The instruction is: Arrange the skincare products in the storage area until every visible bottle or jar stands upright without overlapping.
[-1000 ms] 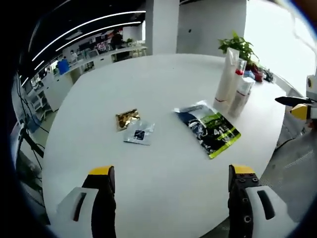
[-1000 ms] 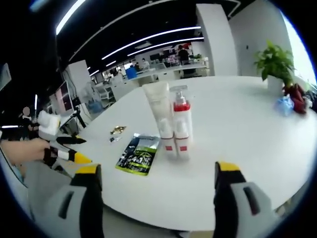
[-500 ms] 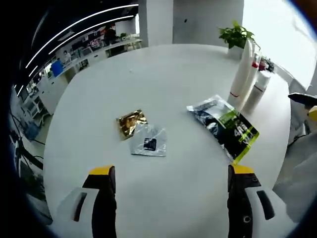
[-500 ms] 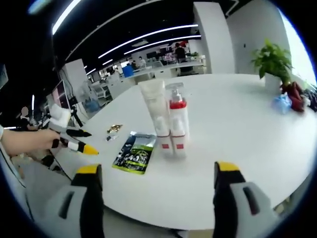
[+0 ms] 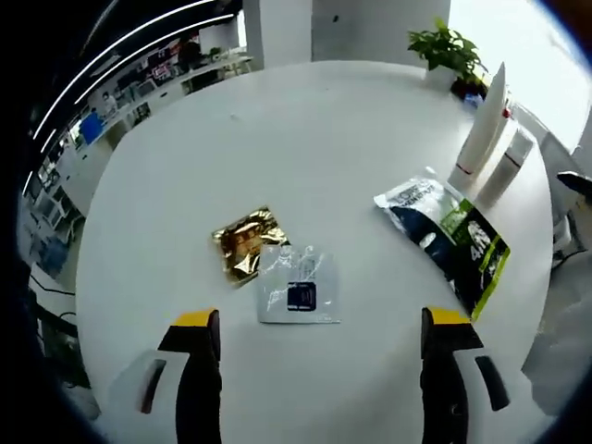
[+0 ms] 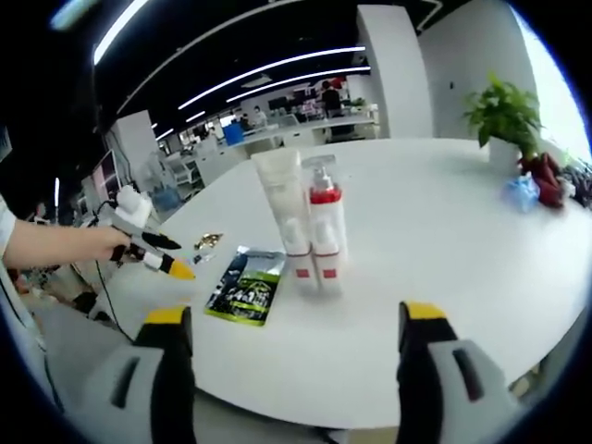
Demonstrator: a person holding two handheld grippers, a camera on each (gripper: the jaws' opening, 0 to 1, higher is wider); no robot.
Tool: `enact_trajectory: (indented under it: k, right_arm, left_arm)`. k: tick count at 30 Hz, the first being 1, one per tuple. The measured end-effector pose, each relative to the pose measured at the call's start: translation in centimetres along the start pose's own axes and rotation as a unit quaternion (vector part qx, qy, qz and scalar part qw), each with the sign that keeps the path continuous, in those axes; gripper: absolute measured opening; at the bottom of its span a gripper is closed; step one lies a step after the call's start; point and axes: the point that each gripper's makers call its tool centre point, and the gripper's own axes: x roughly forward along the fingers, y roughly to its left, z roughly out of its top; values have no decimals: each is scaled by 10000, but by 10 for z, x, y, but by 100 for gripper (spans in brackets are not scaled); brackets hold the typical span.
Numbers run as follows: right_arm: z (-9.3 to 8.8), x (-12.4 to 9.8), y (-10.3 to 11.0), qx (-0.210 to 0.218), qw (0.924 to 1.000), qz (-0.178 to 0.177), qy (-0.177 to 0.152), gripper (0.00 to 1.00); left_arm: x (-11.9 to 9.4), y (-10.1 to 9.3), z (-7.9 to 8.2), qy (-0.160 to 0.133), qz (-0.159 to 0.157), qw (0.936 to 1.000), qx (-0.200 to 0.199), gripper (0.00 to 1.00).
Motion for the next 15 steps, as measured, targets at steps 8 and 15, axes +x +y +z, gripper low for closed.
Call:
enact_trajectory:
  k: [8,15]
  right_arm:
    - [0,0,-1,40,10000,-31,-1,92]
    - [-1,0,-1,22,10000,-41,24,91]
  left_arm:
    - [13,8,7,176,-63,9998,20,72]
    - [21,12,8,306,-84,9995,-91,64]
